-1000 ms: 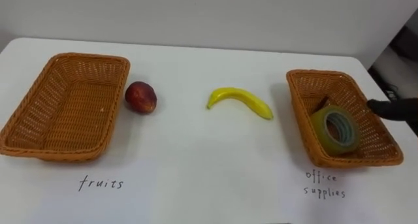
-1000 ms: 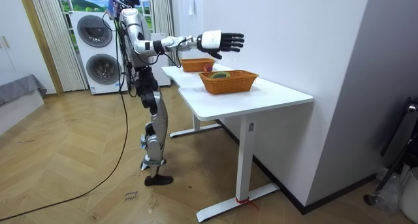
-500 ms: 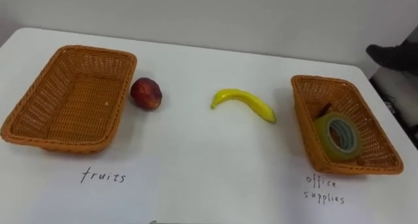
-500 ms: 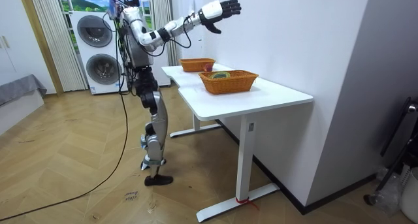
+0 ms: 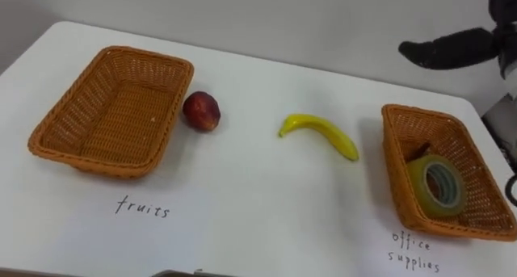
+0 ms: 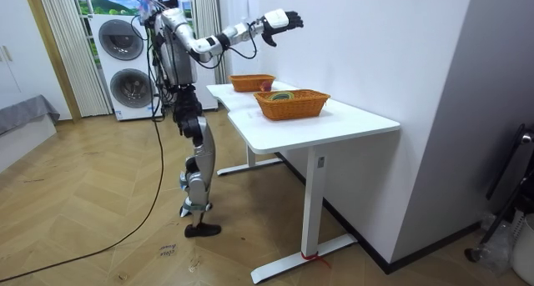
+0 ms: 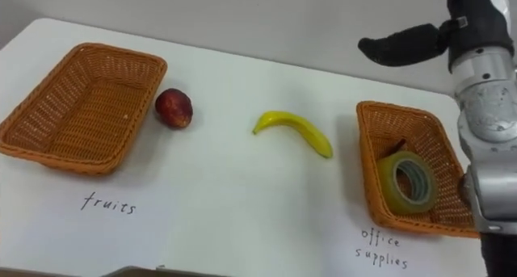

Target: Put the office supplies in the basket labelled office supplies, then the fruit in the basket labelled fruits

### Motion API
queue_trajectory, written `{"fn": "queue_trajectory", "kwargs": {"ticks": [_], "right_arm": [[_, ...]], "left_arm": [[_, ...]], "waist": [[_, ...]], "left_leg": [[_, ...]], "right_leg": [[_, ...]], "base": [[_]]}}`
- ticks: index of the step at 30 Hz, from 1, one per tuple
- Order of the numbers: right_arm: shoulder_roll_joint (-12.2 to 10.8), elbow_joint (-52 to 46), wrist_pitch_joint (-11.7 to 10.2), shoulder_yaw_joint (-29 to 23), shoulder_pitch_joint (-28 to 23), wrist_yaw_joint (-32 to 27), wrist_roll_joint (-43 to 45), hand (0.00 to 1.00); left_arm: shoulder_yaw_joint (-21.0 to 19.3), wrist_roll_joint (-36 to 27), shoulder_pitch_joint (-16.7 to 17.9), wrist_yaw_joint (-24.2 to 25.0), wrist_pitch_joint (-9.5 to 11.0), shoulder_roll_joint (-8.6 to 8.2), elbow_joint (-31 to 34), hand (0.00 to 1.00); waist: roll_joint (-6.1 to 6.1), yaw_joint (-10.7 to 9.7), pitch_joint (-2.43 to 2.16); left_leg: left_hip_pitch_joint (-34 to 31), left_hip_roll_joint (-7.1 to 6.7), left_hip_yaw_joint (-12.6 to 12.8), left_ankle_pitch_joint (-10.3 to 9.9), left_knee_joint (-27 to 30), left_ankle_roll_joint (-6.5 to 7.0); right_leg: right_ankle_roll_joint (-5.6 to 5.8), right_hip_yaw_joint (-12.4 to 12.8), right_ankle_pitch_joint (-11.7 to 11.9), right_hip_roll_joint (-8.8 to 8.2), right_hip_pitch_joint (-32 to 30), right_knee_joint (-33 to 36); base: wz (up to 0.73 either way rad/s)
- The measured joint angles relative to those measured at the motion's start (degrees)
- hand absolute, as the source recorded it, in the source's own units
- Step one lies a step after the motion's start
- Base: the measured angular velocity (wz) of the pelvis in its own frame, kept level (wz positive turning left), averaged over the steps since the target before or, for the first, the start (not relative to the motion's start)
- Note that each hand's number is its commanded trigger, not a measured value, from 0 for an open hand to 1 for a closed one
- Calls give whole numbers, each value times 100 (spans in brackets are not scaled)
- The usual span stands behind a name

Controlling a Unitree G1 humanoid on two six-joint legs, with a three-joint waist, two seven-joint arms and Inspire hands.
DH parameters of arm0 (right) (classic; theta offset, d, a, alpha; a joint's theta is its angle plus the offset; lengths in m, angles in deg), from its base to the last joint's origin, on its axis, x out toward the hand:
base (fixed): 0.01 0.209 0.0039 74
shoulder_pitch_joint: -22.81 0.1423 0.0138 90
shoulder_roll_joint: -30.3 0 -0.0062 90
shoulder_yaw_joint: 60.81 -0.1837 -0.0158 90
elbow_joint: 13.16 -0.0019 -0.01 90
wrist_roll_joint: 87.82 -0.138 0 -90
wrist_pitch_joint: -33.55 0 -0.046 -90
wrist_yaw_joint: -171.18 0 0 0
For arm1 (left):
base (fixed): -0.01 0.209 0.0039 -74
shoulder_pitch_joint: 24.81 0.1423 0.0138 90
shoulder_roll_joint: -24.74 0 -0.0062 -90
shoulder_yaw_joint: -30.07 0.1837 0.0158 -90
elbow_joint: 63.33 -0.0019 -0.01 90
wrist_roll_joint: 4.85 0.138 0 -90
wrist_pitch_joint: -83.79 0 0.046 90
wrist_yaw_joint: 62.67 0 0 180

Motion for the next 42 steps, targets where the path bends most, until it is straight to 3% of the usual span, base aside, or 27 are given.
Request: {"fn": "queue_trajectory", "kwargs": {"ticks": [7,12,17,25,34,42], "right_arm": [[6,898,-8,310,353,40,-105,0],[180,1198,-16,559,593,29,-108,0],[285,1662,-15,1030,726,61,-222,0],[285,2900,-70,1169,978,114,-154,0],[285,3501,-79,1594,976,157,-155,0],[284,3984,-70,1621,980,441,-188,0]], "left_arm": [[10,143,20,-23,22,148,71,0],[17,141,104,-30,14,193,54,0],[43,134,103,-33,7,313,50,0],[139,140,93,-31,8,386,111,0],[252,134,-116,-31,9,399,100,0],[373,75,-218,-27,8,494,99,0]], "waist": [[-57,275,9],[-120,335,23],[-232,457,3],[-333,598,34],[-361,623,36],[-359,625,51]], "left_leg": [[-2,-10,-182,1,13,-2],[-138,-30,-356,6,68,-5],[-206,-34,-353,11,72,-13],[-320,-63,-368,14,121,-5],[-570,-63,-377,13,221,-8],[-588,-72,-392,13,222,-7]], "right_leg": [[0,-229,0,-18,82,-13],[1,-415,-1,-50,51,-17],[1,-423,0,-48,0,-36],[2,-451,1,-64,-38,-114],[-1,-505,4,-69,-221,-108],[0,-574,4,-89,-227,-110]], "base": [[15],[18],[2],[2],[1],[2]]}}
